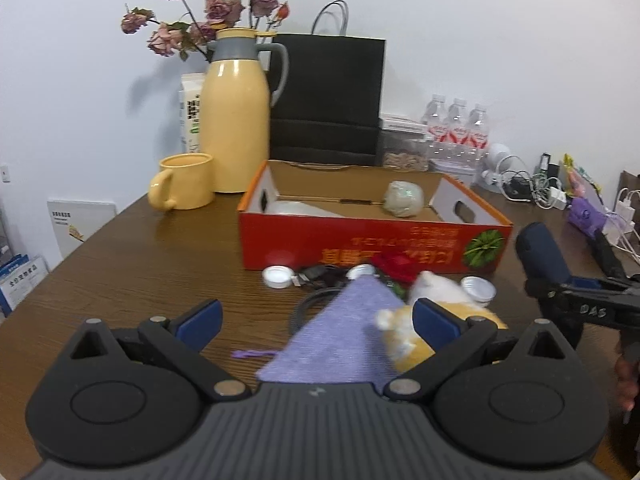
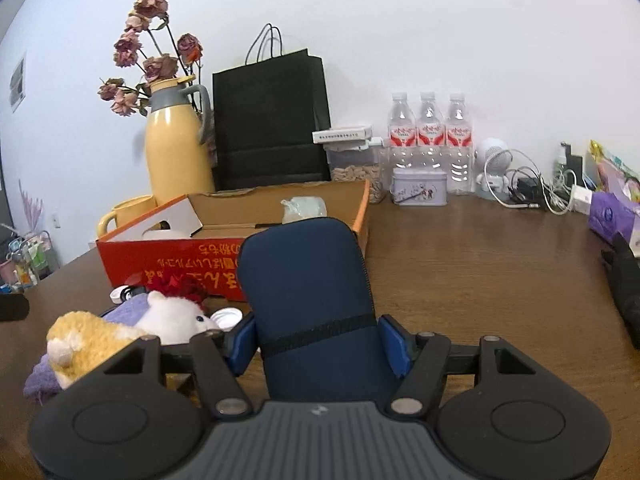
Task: Organize objects
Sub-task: 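Close the right tool on the navy pouch while the left tool grasps the yellow plush toy, then carry the navy pouch and yellow plush into the cardboard box and open both tools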
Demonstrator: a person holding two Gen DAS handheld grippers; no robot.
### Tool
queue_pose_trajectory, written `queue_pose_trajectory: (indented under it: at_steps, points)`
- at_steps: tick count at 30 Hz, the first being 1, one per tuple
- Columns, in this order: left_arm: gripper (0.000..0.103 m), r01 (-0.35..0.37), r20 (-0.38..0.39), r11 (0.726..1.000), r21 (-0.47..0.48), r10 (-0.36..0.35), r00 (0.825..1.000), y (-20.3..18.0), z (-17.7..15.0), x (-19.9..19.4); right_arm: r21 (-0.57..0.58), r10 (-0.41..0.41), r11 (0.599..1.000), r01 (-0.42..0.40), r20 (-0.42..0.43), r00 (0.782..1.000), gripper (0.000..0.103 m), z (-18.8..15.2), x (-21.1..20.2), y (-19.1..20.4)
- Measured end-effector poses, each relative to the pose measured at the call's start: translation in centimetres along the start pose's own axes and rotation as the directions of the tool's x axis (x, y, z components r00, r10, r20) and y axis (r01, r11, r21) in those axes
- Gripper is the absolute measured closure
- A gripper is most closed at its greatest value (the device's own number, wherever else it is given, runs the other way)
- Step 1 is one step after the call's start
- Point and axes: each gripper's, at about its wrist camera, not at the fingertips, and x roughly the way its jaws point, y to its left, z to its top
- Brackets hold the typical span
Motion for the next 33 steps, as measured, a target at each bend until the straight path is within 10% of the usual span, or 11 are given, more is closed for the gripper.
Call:
queue_pose_trajectory:
  at_steps: [17, 33]
  points:
    - [0.0, 0.019, -0.006, 0.993, 0.114, -0.019, 1.0, -7.9, -1.6, 1.3, 0.056, -0.043, 0.998, 0.042, 0.02, 0.999, 0.04, -0.4, -0.5, -0.9]
    - [0.0, -0.164, 0.016, 0.952, 0.259, 0.165, 0.986, -12.8, -2.9, 5.4, 0.072, -0.02, 0.997, 0.019, 0.02, 1.0, 0.04, -0.4, -0.7, -1.3]
